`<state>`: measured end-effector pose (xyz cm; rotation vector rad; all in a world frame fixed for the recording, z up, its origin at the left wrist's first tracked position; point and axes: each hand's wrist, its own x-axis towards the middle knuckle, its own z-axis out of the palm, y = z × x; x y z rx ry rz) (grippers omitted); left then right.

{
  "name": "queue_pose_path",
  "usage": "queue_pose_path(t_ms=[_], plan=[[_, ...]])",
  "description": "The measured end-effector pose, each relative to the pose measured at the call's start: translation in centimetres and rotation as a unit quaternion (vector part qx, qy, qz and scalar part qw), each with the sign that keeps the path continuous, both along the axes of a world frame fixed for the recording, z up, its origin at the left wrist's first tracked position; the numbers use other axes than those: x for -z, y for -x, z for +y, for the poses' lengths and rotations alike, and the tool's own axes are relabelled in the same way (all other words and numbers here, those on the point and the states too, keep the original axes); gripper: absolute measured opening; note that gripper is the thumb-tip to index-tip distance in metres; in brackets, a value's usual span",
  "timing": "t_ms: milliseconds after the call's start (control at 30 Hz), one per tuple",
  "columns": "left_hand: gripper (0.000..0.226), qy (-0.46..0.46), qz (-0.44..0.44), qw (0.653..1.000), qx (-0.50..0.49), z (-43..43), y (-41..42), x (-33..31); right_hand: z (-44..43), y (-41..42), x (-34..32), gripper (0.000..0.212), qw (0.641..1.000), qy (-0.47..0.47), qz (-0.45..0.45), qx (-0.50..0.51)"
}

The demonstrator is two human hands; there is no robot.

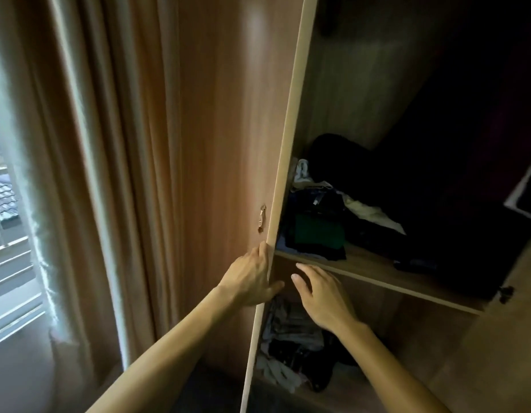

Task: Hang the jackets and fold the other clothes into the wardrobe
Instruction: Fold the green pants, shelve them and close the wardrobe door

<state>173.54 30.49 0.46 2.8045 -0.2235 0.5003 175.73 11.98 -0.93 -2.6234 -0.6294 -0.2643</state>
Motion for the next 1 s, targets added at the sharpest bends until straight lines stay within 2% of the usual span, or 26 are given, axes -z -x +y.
queue_pose_path(t_ms=[167,300,467,667,833,1000], plan=[[0.067,0.014,0.028,0.999,0.022,-6.4,-1.9,-0.1,-5.1,-0.2,-1.0,0.049,1.0,-0.028,0.001,0.013],[0.058,0.17,0.051,0.982,0.064,-12.5,-3.3,-0.1,-10.3,-0.5,-1.8,0.049,0.998,-0.057,0.007,0.014],[0.081,0.243,0.045,0.968,0.052,-19.9,-6.4,1.7,-16.3,-1.2,-1.9,0.047,0.998,-0.065,-0.005,0.018],[0.092,0.157,0.039,0.983,0.082,-24.9,-10.9,0.8,-22.0,-3.2,-1.6,0.047,0.996,-0.066,0.006,0.054],[0.102,0.094,0.065,0.991,0.067,-26.3,-15.5,0.4,-24.6,-6.5,-2.0,0.048,0.995,-0.067,-0.006,0.077],[0.105,0.098,0.067,0.984,0.131,-26.8,-19.3,1.4,-23.7,-10.2,-2.3,0.047,0.994,-0.051,-0.019,0.098]])
